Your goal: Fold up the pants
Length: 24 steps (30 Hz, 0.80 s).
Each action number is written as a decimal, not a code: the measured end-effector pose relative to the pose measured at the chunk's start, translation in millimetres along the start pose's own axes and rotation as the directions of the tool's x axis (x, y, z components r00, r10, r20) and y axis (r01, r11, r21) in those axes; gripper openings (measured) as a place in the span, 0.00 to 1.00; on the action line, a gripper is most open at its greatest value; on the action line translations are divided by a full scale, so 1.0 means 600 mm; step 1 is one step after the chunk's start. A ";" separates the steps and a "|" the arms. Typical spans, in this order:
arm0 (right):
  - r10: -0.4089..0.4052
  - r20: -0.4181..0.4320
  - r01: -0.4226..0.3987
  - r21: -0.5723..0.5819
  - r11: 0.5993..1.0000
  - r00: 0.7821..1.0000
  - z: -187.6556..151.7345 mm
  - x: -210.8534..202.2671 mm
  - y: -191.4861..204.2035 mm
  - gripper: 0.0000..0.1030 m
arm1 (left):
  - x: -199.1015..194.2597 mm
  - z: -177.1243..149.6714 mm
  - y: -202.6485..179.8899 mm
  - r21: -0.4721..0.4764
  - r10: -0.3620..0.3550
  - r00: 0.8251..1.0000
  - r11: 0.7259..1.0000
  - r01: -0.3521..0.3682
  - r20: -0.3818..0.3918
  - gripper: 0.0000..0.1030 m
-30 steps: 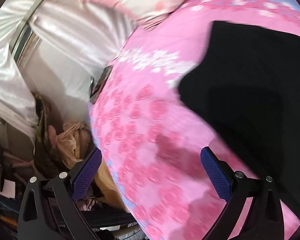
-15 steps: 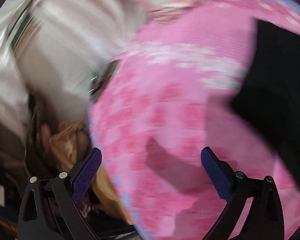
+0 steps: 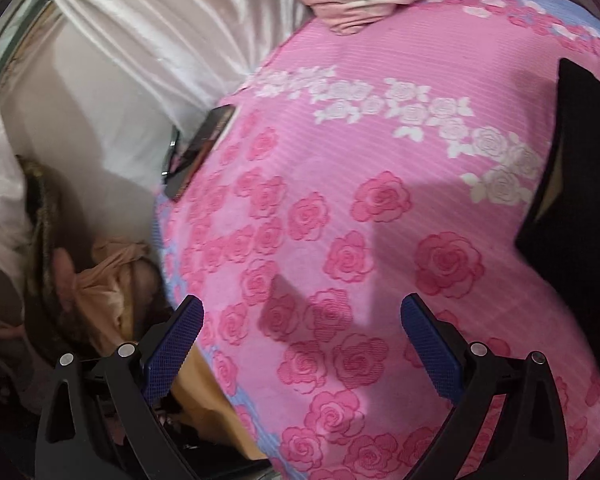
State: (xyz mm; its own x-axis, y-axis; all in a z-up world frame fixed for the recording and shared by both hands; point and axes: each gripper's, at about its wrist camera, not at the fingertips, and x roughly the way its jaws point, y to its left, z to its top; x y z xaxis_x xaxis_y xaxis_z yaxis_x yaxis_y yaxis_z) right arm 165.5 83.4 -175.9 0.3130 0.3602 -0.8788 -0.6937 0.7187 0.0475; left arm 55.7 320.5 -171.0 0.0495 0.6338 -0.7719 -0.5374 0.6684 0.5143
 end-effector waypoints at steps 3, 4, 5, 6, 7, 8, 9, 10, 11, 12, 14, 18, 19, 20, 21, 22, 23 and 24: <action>-0.030 -0.061 0.025 -0.076 0.997 0.998 0.026 0.075 0.032 0.48 | 0.002 0.001 0.013 0.027 -0.017 1.000 0.999 0.016 0.019 0.95; -0.013 -0.091 0.007 -0.070 0.998 0.996 0.029 0.094 0.034 0.40 | 0.003 0.002 0.019 0.034 -0.014 1.000 0.999 0.013 0.027 0.95; -0.007 -0.101 0.002 -0.057 0.998 0.995 0.029 0.105 0.029 0.37 | 0.003 0.003 0.027 0.042 -0.012 0.999 0.999 0.011 0.036 0.95; -0.002 -0.089 -0.003 -0.051 0.999 0.996 0.036 0.104 0.029 0.29 | 0.003 0.004 0.034 0.052 -0.011 0.999 0.999 0.009 0.047 0.95; 0.039 -0.087 -0.041 -0.021 0.999 0.995 0.041 0.094 0.026 0.23 | 0.003 0.006 0.044 0.063 -0.007 0.998 0.998 0.003 0.061 0.95; 0.080 -0.076 -0.080 0.010 0.997 0.994 0.052 0.089 0.026 0.20 | 0.000 0.009 0.052 0.067 -0.006 0.997 0.998 0.001 0.075 0.95; 0.096 -0.057 -0.096 0.006 0.995 0.994 0.055 0.078 0.032 0.20 | -0.005 0.012 0.059 0.068 -0.012 0.995 0.998 0.005 0.095 0.95; 0.089 -0.073 -0.090 -0.015 0.996 0.993 0.058 0.091 0.043 0.20 | -0.013 0.020 0.069 0.070 -0.023 0.992 0.997 0.014 0.125 0.95; 0.073 -0.116 -0.076 -0.029 0.997 0.991 0.049 0.110 0.045 0.22 | -0.021 0.029 0.072 0.075 -0.029 0.989 0.997 0.019 0.146 0.95; 0.077 -0.101 -0.081 -0.036 0.996 0.992 0.029 0.113 0.042 0.26 | -0.031 0.040 0.072 0.082 -0.039 0.986 0.996 0.025 0.165 0.95; 0.103 -0.087 -0.105 -0.015 0.994 0.991 0.024 0.099 0.040 0.43 | -0.059 0.075 0.060 0.102 -0.085 0.974 0.993 0.065 0.210 0.95; 0.126 0.125 -0.152 0.230 0.961 0.984 0.001 -0.010 -0.033 0.45 | -0.123 0.144 -0.014 0.151 -0.195 0.941 0.976 0.157 0.277 0.95; 0.059 0.131 -0.095 0.295 0.951 0.990 -0.015 -0.031 -0.066 0.45 | -0.130 0.153 -0.038 0.175 -0.222 0.939 0.968 0.180 0.264 0.95; 0.001 0.127 -0.046 0.348 0.936 0.992 -0.034 -0.051 -0.100 0.46 | -0.135 0.158 -0.063 0.199 -0.247 0.936 0.960 0.199 0.251 0.95; -0.062 0.132 0.001 0.419 0.908 0.989 -0.063 -0.077 -0.151 0.43 | -0.141 0.159 -0.090 0.224 -0.262 0.935 0.952 0.209 0.240 0.95; -0.119 0.117 0.050 0.471 0.880 0.986 -0.085 -0.094 -0.194 0.42 | -0.144 0.155 -0.125 0.260 -0.266 0.935 0.944 0.204 0.233 0.95; -0.166 0.088 0.097 0.519 0.849 0.982 -0.105 -0.105 -0.238 0.42 | -0.142 0.146 -0.161 0.296 -0.242 0.943 0.940 0.169 0.229 0.95; -0.180 0.073 0.111 0.548 0.829 0.981 -0.116 -0.106 -0.266 0.41 | -0.136 0.139 -0.180 0.320 -0.221 0.950 0.936 0.143 0.222 0.95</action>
State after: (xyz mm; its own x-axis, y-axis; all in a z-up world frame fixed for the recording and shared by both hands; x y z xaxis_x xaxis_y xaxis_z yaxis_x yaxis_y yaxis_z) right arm 211.1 -96.0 -160.6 0.4793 0.2677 -0.8358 -0.1854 0.9617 0.2017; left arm 179.8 229.1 -132.6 0.3528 0.5406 -0.7637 -0.2265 0.8413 0.4909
